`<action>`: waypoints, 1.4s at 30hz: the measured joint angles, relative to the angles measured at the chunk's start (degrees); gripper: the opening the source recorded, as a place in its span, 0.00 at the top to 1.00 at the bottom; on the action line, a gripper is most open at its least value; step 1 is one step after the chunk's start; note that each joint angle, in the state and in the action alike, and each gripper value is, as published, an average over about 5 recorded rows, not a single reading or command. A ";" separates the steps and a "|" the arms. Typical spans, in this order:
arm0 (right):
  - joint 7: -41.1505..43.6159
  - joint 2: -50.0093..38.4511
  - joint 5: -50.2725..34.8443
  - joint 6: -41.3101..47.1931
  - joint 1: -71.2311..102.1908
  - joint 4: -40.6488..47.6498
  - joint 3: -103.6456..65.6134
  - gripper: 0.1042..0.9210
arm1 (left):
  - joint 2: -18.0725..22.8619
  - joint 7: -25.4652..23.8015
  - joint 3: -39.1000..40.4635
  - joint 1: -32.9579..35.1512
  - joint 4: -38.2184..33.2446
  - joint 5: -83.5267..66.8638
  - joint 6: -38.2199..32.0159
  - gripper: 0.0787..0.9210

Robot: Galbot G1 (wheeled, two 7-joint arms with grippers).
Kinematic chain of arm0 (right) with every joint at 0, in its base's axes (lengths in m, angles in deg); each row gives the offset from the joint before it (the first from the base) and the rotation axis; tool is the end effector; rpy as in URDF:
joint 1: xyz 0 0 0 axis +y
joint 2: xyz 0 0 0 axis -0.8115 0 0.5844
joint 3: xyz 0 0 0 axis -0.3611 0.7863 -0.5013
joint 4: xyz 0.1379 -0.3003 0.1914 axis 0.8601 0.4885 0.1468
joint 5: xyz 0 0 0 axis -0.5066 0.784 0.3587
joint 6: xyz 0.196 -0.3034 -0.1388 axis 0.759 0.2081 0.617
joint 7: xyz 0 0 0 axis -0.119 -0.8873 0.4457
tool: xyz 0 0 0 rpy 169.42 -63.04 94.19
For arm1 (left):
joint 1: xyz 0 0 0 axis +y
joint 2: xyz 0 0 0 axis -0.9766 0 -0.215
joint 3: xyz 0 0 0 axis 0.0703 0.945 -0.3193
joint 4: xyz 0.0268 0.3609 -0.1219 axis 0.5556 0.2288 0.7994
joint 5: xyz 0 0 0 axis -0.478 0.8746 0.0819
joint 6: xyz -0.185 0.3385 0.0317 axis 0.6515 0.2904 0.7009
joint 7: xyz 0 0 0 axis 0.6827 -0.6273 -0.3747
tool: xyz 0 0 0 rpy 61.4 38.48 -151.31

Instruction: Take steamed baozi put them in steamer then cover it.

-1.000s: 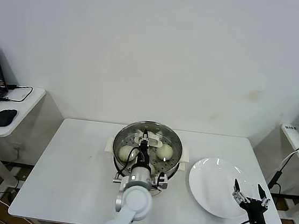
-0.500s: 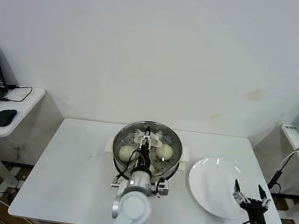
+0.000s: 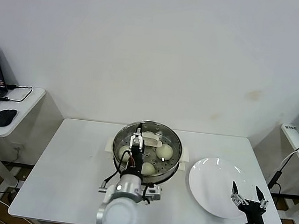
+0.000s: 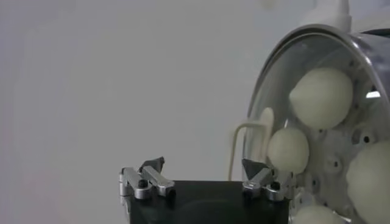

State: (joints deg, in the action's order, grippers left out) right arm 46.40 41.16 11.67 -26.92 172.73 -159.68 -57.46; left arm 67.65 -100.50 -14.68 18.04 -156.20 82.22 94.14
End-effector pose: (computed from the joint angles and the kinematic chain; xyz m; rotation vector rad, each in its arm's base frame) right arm 0.1924 -0.1707 -0.3718 -0.1834 -3.0106 -0.0983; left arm 0.2747 -0.1660 -0.2485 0.0570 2.3575 2.0178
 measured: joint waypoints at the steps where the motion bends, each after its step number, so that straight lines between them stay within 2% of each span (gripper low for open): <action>1: -0.11 -0.17 -0.09 0.17 0.21 -0.17 0.18 0.12 | -0.31 0.18 -0.42 0.55 -1.10 -0.70 -0.24 0.12; 7: -1.01 -1.99 -0.32 1.37 1.67 -1.61 2.03 0.12 | -2.48 2.11 -4.98 4.49 -8.27 -9.88 -2.60 0.12; 14: -2.16 -3.71 -0.16 2.16 1.99 -2.19 5.13 0.12 | -3.88 7.16 -15.45 11.52 -12.17 -32.92 -10.32 0.12; 20: -2.60 -4.21 0.87 1.68 2.63 -1.69 8.03 0.12 | -4.29 10.73 -24.33 18.40 -9.79 -53.75 -18.79 0.12; 27: -2.95 -4.46 2.67 0.17 3.22 -1.01 10.83 0.12 | -4.47 14.32 -29.82 26.07 -6.30 -71.87 -25.03 0.12; 42: -3.95 -7.09 4.22 5.97 6.06 -5.83 14.51 0.12 | -3.11 17.90 -35.37 35.00 -4.50 -80.10 -25.84 0.12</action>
State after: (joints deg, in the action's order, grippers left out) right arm 42.46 34.07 15.89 -20.94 178.79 -165.51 -42.94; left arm 64.54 -82.61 -50.05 53.04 -160.71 2.12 68.30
